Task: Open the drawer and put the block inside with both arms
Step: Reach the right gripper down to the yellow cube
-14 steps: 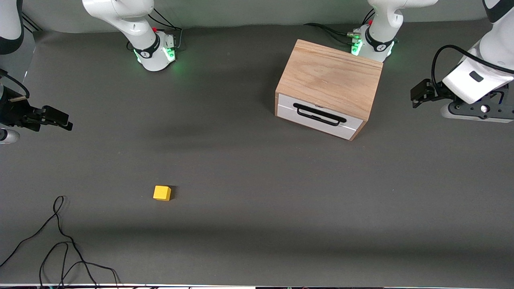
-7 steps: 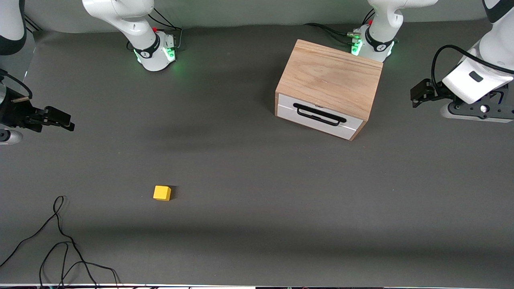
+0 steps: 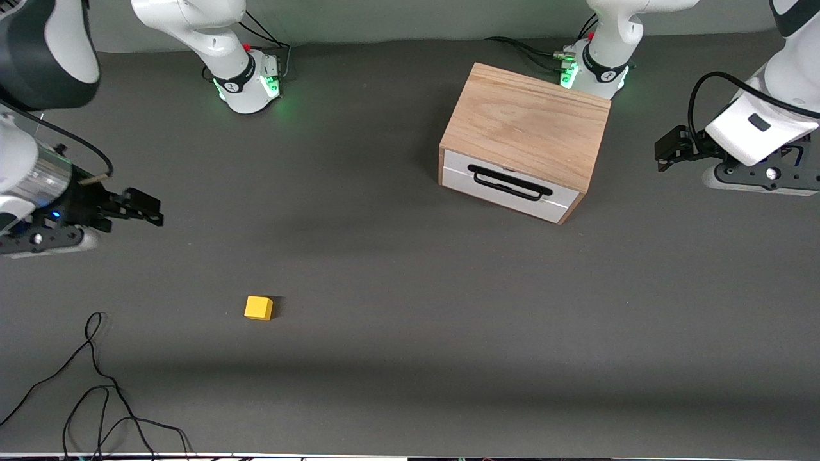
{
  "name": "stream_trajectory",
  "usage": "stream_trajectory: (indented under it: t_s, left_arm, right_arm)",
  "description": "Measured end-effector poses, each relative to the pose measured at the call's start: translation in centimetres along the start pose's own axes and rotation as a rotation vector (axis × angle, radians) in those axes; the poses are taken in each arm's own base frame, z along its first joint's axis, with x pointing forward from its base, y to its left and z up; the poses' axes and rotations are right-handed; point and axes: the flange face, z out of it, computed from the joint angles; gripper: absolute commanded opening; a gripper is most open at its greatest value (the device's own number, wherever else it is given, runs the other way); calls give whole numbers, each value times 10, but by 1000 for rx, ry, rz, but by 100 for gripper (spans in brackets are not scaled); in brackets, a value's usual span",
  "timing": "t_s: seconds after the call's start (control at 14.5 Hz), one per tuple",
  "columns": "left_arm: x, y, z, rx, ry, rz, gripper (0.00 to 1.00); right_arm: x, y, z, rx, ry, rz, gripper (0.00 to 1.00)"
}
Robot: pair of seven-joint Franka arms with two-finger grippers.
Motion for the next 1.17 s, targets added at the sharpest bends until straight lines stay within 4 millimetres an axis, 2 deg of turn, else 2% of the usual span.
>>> stream_trajectory:
  t_s: [0.21,0.35,0.55,0.69,1.04,1.17]
  left_arm:
    - [0,0,0,0,-1,0,99]
    - [0,0,0,0,-1,0,99]
    - [0,0,0,0,-1,0,99]
    - [0,0,0,0,-1,0,99]
    - [0,0,1,0,-3,0,99]
    - [3,0,7,-1,-16,1,99]
  right_arm:
    - [18,-48,18,3,-8,40,100]
    - [28,-68,32,9,12,52,100]
    - [44,-67,53,15,34,62,100]
    - [58,-61,77,17,49,73,100]
    - [94,-57,173,19,44,88,100]
    - [103,-56,211,18,48,89,100]
